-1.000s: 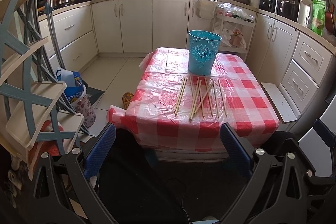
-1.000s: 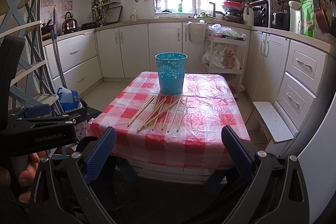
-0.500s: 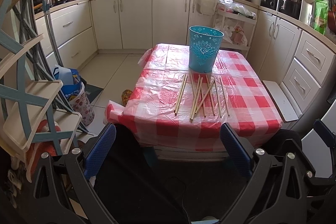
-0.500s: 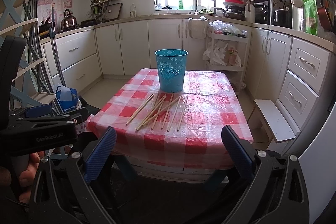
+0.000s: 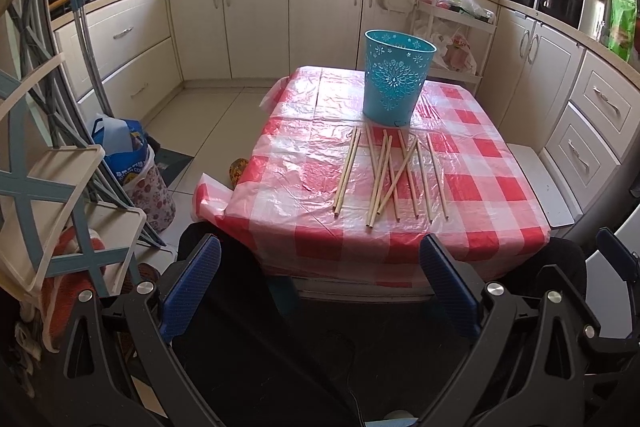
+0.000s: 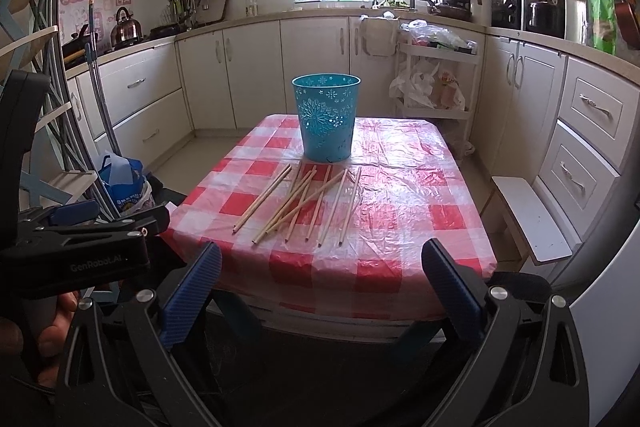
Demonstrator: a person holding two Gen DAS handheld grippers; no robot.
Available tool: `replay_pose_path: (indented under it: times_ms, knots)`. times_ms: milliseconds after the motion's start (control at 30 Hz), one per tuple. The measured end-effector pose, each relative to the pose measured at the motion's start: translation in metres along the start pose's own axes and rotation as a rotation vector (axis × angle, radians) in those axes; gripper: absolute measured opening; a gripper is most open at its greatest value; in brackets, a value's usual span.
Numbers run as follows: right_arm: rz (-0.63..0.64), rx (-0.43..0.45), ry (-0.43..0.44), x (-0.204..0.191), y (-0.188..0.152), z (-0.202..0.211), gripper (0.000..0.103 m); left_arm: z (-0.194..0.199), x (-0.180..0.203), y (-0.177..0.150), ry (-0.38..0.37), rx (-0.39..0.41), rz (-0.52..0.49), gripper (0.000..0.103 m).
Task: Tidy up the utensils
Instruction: 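Grasp a wooden chopstick with the left tool while the right tool grasps another chopstick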
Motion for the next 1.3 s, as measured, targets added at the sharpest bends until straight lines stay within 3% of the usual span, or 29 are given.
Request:
replay_pose_path:
  times_ms: [300, 700, 1300]
  knots:
    - [0.055, -0.032, -0.03, 0.002, 0.003, -0.024, 0.096, -0.024, 0.0, 0.006, -0.005, -0.033, 0.001, 0.095]
    - [-0.021, -0.084, -0.021, 0.018, 0.021, -0.083, 0.096, -0.078, 0.008, 0.03, -0.032, -0.046, -0.032, 0.095]
    - [0.008, -0.166, -0.029, 0.02, 0.028, -0.146, 0.096, -0.135, 0.0, 0.046, -0.017, -0.106, -0.022, 0.095]
Point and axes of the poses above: each gripper's, at about its wrist camera, not at the fingertips, and z roughly against the way its jaws point, x to its right, y to its top, the point moved 5 cm from there along -z, roughly the way its jaws point, and after that the axes turned 3 degrees about -x, right-handed, at the moved point
